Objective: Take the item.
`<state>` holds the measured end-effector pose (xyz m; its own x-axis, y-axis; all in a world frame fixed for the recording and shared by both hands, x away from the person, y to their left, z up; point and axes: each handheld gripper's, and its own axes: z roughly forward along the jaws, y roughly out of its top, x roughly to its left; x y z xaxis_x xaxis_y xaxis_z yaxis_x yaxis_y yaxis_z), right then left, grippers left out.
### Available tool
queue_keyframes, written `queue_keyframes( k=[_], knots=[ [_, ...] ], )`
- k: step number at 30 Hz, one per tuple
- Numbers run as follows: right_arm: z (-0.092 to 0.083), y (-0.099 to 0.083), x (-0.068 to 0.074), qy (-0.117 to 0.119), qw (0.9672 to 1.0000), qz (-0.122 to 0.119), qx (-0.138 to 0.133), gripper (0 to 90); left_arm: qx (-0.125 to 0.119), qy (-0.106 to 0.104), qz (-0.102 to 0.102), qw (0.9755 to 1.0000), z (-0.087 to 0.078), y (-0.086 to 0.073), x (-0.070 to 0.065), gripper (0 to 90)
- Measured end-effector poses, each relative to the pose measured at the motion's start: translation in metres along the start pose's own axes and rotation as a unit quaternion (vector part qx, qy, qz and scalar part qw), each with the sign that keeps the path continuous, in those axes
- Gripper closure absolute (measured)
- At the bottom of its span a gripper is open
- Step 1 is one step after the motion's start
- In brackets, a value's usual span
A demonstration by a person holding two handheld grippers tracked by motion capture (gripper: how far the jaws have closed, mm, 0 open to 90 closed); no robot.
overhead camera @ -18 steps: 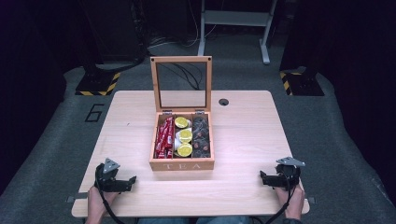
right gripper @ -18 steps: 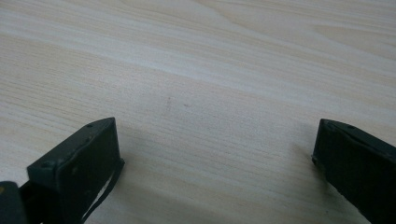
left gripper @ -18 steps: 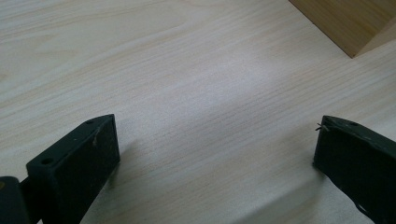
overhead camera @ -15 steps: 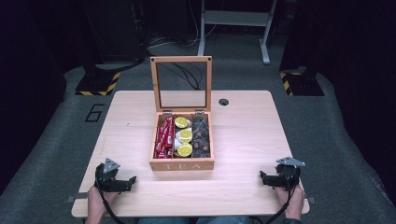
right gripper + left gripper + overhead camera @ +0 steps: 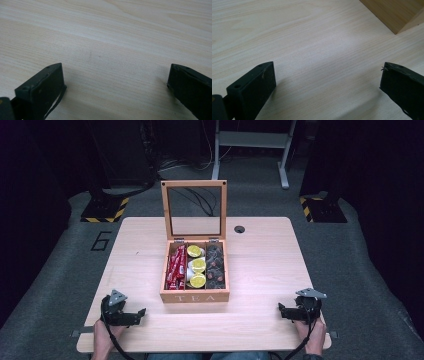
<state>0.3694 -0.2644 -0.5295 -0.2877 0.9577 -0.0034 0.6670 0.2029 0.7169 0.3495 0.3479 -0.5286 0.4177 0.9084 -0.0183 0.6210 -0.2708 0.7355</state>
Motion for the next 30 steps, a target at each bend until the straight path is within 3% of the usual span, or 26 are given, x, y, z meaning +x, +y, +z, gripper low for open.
queue_keyframes(
  k=[11, 19, 30],
  knots=[
    [0.000, 0.000, 0.000, 0.000, 1.0000, 0.000, 0.000, 0.1, -0.028, -0.009, 0.000, 0.9996, -0.012, 0.017, -0.004, 0.2],
    [0.000, 0.000, 0.000, 0.001, 1.0000, 0.000, -0.001, 0.1, -0.041, -0.020, 0.017, 0.9988, -0.020, 0.037, -0.012, 0.2],
    [0.000, 0.000, 0.001, 0.000, 1.0000, 0.002, -0.003, 0.6, -0.062, -0.037, 0.024, 0.9971, -0.030, 0.073, -0.020, 0.2]
  ],
)
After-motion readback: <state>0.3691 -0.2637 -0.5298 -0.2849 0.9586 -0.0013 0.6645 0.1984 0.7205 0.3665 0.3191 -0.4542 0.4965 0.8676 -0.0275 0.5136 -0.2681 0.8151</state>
